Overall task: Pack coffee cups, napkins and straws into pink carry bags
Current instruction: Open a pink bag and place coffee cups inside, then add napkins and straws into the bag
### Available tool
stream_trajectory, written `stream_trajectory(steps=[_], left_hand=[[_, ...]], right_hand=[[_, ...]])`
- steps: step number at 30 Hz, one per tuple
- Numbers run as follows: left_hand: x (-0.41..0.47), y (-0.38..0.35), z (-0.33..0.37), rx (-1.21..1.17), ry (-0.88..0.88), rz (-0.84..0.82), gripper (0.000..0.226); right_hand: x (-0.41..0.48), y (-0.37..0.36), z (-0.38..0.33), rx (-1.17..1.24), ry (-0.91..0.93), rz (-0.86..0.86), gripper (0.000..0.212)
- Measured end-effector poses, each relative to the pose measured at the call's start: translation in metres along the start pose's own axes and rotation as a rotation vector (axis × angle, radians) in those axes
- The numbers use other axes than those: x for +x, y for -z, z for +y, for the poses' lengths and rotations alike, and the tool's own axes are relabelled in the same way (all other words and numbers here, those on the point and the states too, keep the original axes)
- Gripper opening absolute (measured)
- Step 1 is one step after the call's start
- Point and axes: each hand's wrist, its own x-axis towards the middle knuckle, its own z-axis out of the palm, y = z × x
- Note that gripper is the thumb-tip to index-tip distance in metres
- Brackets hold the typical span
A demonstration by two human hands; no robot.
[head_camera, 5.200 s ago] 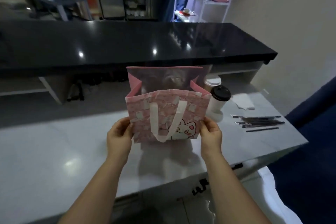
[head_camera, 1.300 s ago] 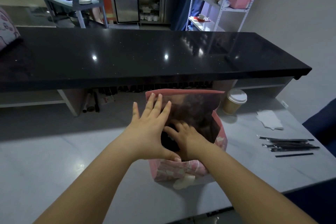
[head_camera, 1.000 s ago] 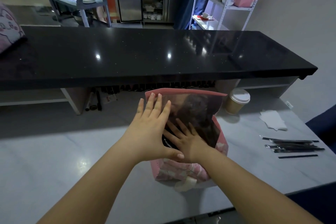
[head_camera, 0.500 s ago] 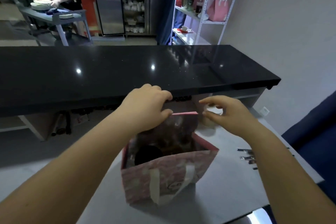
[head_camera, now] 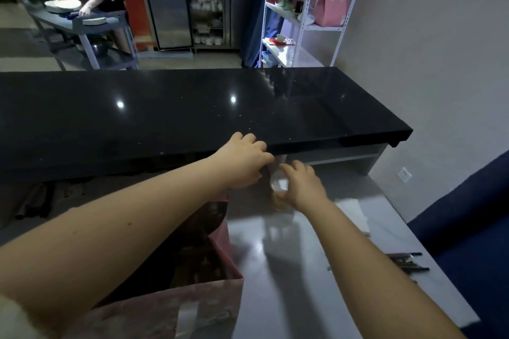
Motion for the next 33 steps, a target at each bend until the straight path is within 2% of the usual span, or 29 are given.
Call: stream_trajectory(steps=[2, 4, 7, 11, 17, 23, 26, 29, 31, 33], left_hand=[[0.006, -0.004, 0.0, -0.035, -0.014, -0.012, 0.044], [0.006, -0.007, 0.001, -0.054, -0.022, -0.009, 0.044], [-0.001, -0.009, 0.002, -0.058, -0.008, 0.011, 0.044], [-0.018, 0.003, -0.001, -0.109, 0.035, 0.078, 0.044], [-0.074, 0.043, -0.025, -0.245, 0.142, 0.179, 0.044], [-0.172, 0.058, -0.046, -0.568, 0.221, 0.353, 0.031], [-0.215, 0.045, -0.053, -0.685, 0.25, 0.183, 0.023], [-0.242, 0.022, -0.054, -0.673, 0.282, -0.031, 0.017], [-0.251, 0.008, -0.05, -0.62, 0.289, -0.099, 0.026], [-0.253, -0.002, -0.046, -0.538, 0.262, -0.076, 0.043]], right_hand=[[0.014, -0.015, 0.002, -0.071, 0.0, -0.034, 0.072], [0.019, -0.031, 0.003, -0.062, 0.02, -0.038, 0.065], [0.014, -0.046, 0.008, -0.034, 0.043, 0.07, 0.053], [-0.006, -0.042, 0.003, -0.049, 0.211, 0.163, 0.066], [-0.049, 0.025, -0.041, 0.055, 0.376, 0.353, 0.068], [-0.089, 0.105, -0.098, 0.429, 0.374, 0.466, 0.072], [-0.112, 0.125, -0.128, 0.498, 0.413, 0.463, 0.074], [-0.134, 0.128, -0.156, 0.548, 0.439, 0.398, 0.071], [-0.147, 0.119, -0.173, 0.527, 0.449, 0.347, 0.069], [-0.159, 0.098, -0.188, 0.435, 0.44, 0.292, 0.071]])
